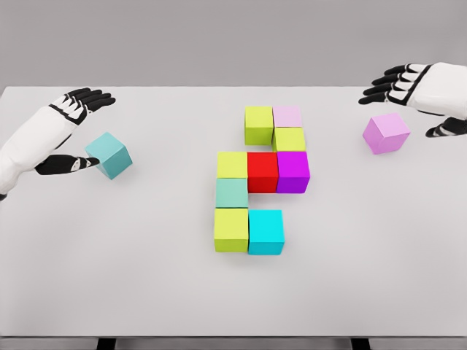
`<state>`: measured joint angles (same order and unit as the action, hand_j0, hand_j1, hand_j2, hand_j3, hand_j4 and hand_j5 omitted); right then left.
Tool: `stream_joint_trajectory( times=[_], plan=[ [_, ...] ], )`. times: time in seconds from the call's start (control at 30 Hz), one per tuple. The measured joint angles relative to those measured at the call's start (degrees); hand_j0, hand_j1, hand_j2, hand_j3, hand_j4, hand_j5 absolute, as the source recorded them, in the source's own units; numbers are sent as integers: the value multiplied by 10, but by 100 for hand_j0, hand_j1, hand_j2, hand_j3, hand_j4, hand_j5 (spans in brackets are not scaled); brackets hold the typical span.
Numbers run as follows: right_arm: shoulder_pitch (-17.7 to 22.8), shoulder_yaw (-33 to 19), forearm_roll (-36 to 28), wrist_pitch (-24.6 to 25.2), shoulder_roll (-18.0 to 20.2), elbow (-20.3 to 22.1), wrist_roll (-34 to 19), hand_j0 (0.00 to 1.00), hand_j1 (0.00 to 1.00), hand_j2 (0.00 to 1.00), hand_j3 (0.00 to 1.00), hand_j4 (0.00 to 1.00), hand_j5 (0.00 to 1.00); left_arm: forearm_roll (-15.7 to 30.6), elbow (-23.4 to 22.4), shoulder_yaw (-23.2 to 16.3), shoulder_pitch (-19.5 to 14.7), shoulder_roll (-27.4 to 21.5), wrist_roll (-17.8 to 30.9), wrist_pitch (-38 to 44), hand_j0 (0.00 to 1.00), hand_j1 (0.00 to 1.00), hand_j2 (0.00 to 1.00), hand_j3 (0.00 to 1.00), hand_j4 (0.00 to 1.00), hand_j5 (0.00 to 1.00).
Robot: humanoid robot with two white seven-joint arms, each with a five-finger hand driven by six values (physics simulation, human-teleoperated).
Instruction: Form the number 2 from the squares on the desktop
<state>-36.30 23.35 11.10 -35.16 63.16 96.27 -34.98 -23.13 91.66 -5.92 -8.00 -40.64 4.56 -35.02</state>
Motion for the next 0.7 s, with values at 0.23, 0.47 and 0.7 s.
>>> stream_joint_trajectory(
  times=[0.23, 0.47, 0.7],
  plan=[
    [0, 25, -3, 97, -19, 19, 0, 99, 99, 99, 99, 99, 99, -3, 0, 20, -12, -4, 50, 0, 100, 100, 100, 100, 100, 100],
    [-12, 76, 2, 301, -33, -14, 0, 100, 100, 100, 100, 100, 100, 55, -41, -5, -185, -36, 275, -1, 100, 100, 100, 100, 100, 100],
    [-33, 113, 43, 320, -60, -69, 0, 100, 100, 100, 100, 100, 100, 187, -221, -273, -390, -47, 302, -1, 100, 100, 100, 100, 100, 100]
  ],
)
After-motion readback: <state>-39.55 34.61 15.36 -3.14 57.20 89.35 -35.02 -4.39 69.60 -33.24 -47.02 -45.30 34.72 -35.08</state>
